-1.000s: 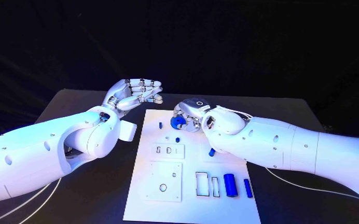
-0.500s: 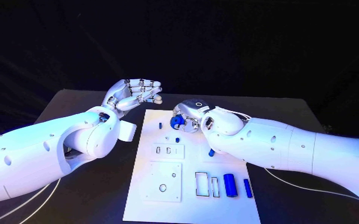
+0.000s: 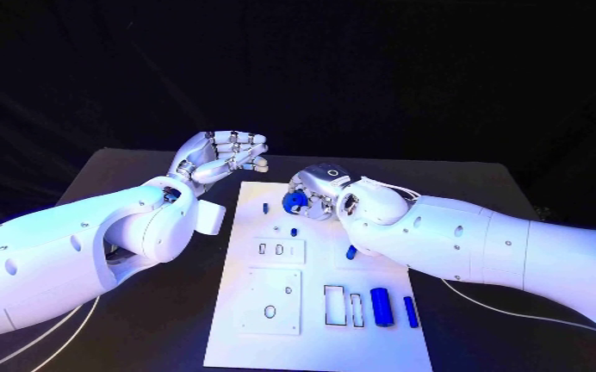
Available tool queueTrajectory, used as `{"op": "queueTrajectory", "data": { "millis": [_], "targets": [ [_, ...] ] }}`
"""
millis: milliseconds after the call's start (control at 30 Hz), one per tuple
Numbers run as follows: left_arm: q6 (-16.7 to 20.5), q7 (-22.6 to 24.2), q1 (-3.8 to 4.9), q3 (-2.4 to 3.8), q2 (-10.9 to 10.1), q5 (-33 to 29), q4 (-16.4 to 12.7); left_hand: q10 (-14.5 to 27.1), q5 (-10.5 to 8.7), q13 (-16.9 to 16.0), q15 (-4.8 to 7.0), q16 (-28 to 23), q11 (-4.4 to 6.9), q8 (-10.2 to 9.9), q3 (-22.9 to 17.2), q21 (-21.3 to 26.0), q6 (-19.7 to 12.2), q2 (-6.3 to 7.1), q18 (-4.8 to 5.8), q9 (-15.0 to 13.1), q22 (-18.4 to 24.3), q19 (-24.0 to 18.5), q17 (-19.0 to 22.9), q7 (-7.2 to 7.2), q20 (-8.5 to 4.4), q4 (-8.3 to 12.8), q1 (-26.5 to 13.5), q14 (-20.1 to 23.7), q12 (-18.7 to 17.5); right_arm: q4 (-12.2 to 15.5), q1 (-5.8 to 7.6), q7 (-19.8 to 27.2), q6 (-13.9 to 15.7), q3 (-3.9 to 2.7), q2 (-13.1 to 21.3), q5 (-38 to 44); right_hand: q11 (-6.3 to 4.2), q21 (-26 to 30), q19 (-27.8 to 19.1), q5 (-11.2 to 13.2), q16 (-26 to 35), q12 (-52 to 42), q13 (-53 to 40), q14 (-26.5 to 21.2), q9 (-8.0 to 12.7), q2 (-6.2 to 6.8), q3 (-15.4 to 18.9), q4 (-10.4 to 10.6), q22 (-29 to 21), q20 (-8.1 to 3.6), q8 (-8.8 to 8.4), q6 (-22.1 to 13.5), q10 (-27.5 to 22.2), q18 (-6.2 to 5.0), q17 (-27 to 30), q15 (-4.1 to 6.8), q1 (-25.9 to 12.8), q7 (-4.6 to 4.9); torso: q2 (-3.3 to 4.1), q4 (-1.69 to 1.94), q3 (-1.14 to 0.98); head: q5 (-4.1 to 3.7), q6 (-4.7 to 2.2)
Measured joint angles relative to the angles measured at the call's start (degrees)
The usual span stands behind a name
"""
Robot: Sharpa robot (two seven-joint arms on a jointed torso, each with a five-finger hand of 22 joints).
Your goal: Assemble the parts on the task board
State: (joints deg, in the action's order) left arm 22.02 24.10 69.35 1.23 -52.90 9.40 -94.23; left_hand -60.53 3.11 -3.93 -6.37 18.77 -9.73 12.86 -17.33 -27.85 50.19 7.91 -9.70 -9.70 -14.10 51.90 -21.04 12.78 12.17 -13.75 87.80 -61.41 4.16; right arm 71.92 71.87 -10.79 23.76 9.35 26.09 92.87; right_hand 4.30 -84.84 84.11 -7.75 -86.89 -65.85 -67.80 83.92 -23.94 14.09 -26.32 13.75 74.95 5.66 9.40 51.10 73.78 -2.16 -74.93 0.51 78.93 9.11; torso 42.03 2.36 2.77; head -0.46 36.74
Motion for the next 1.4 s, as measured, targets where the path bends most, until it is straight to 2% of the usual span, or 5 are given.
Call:
{"op": "queueTrajectory", "data": {
  "millis": [700,833,1100,1200,1400],
  "targets": [
    [0.0,-0.1,0.0,0.0,-0.1,0.0,0.0,0.0,0.0,0.0,-0.21,-0.2,0.0,0.0,0.0,-0.5,0.0,0.0,0.01,0.0,-0.2,-0.3,-0.3,0.0,-0.31,0.0,0.0,0.2,0.0,1.4,-0.34,-0.2,0.6,0.17,1.4,-0.2,-0.22,0.0,0.0,-0.2,0.0,-0.8,-0.4,0.0,-0.2,0.28,0.1,0.1,0.0,0.0,0.34,0.4,0.2,0.0,0.0,0.0,-0.9,0.01,-0.03,0.08,0.03,0.0,0.09],
    [0.0,-0.1,0.0,0.0,-0.1,0.0,0.0,0.0,0.0,0.0,-0.2,-0.2,0.0,0.0,0.0,-0.5,0.0,0.0,0.01,0.0,-0.2,-0.3,-0.3,0.0,-0.31,0.0,0.0,0.2,0.0,1.1,-0.35,-0.3,0.7,0.17,1.4,-0.3,-0.16,0.0,0.0,1.5,0.0,-0.1,0.2,0.2,0.1,0.46,1.6,0.5,0.0,0.0,-0.35,0.2,0.0,0.0,0.0,-0.2,-1.8,0.15,-0.03,0.07,0.04,0.02,0.02],
    [0.0,-0.2,0.0,0.0,-0.1,0.0,0.0,0.0,0.0,0.0,-0.2,-0.2,0.0,0.0,-0.2,-0.5,0.0,0.0,0.01,0.0,-0.3,-0.5,-0.3,0.0,-0.1,-0.2,0.0,0.2,0.0,0.9,-0.38,-0.3,0.5,0.2,1.3,-0.8,0.18,0.0,-0.2,1.9,0.0,0.0,0.1,0.0,0.4,-0.39,3.2,1.5,0.0,0.2,-1.07,-1.0,-0.6,0.0,0.0,-0.4,-2.6,0.31,-0.04,0.07,0.06,-0.05,-0.07],
    [0.0,-0.2,0.0,0.0,-0.1,0.0,0.0,0.0,0.0,0.0,-0.2,-0.2,0.0,0.0,-0.2,-0.5,0.0,0.0,0.01,0.0,-0.3,-0.5,-0.3,0.0,-0.1,-0.2,0.0,0.2,0.0,0.8,-0.38,-0.3,0.0,0.2,1.3,-1.0,0.09,-0.2,-0.2,-0.2,-0.4,-1.3,-1.1,0.0,0.4,-1.07,5.3,2.6,0.0,0.2,-1.07,-0.7,0.3,0.0,0.0,-0.4,-5.3,0.02,-0.03,0.08,0.06,-0.05,-0.06],
    [0.0,-0.2,0.0,0.0,-0.1,0.0,0.1,0.0,0.0,0.0,-0.21,-0.2,0.0,0.0,-0.2,-0.5,0.0,0.0,0.01,0.0,-0.3,-0.5,-0.3,0.0,-0.1,-0.2,0.0,0.2,0.0,0.7,-0.32,-0.4,-1.1,0.15,1.3,-1.7,0.16,-0.2,-0.2,-1.5,-0.4,-1.9,-1.8,0.0,0.6,-2.31,6.9,2.9,0.0,0.2,-1.22,-0.3,0.5,0.0,0.0,-0.4,-7.6,0.06,-0.02,0.08,0.05,0.03,0.01]
  ]
}}
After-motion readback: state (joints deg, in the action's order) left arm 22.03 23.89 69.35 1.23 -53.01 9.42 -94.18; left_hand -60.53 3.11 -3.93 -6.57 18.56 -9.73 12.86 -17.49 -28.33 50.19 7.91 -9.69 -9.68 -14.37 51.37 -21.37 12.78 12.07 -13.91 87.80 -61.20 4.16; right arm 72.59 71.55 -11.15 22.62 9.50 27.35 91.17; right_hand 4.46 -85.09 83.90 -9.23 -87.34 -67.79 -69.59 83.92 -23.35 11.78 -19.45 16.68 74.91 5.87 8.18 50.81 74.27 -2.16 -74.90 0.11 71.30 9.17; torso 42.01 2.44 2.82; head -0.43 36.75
